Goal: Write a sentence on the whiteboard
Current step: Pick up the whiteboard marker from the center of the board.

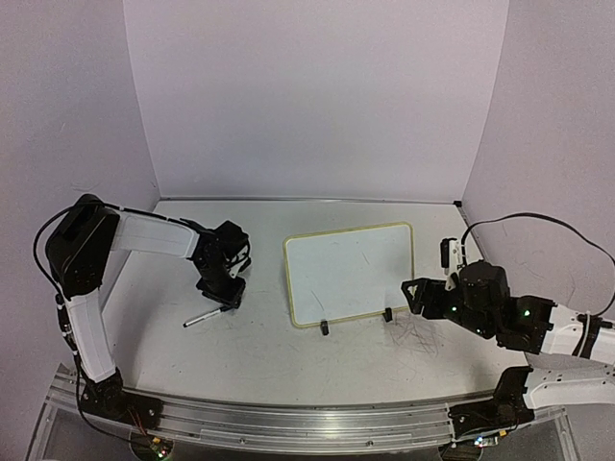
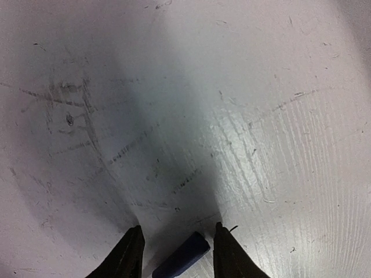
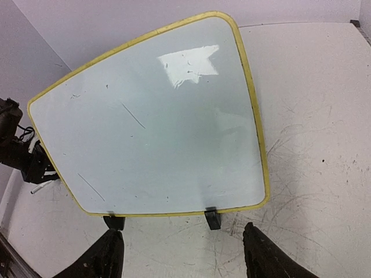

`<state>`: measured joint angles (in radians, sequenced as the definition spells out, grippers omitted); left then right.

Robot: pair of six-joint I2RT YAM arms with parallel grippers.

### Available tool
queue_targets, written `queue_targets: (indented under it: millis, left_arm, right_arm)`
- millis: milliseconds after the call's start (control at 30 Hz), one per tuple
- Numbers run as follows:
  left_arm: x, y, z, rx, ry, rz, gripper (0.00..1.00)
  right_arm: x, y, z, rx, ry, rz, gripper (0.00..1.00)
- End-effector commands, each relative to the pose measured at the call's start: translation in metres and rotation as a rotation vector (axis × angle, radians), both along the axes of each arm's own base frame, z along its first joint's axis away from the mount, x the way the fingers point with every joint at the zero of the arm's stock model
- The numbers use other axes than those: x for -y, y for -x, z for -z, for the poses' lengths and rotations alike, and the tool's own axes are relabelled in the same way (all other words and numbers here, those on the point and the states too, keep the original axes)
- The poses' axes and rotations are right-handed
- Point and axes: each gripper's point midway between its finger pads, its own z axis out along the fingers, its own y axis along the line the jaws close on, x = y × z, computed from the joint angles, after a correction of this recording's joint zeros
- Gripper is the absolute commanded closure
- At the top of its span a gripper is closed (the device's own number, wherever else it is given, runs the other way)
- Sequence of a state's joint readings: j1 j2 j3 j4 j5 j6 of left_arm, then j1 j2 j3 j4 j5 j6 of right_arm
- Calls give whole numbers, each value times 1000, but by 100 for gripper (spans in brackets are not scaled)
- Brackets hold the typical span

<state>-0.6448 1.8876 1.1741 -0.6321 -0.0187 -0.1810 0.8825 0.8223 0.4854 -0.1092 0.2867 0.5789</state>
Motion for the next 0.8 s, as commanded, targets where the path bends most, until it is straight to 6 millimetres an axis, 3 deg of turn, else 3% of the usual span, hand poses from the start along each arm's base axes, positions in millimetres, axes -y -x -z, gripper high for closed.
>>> queue_targets:
  millis: [0,167,333,567,667,767]
  left_arm:
    - [-7,12,2,-31,-71,0,62]
    - [-9,17,-8,-21,-66,-30,57]
    - [-20,26,-3,-38,-104,-48,58]
    - [-26,17,-4,3,-150,-64,78]
    - [-22,6,-21,55,-127,-88,88]
    - [-17,-5,-44,117,-88,-124,94]
  right_arm:
    - [2,-2,-7,23,21,5,28]
    - [1,-4,-9,30,37,5,28]
    - [-5,-6,-9,23,48,-13,28]
    - [-14,-11,-13,18,51,-29,28]
    - [-20,-12,-22,35,43,-52,27]
    - [-39,-14,-36,61,25,-129,27]
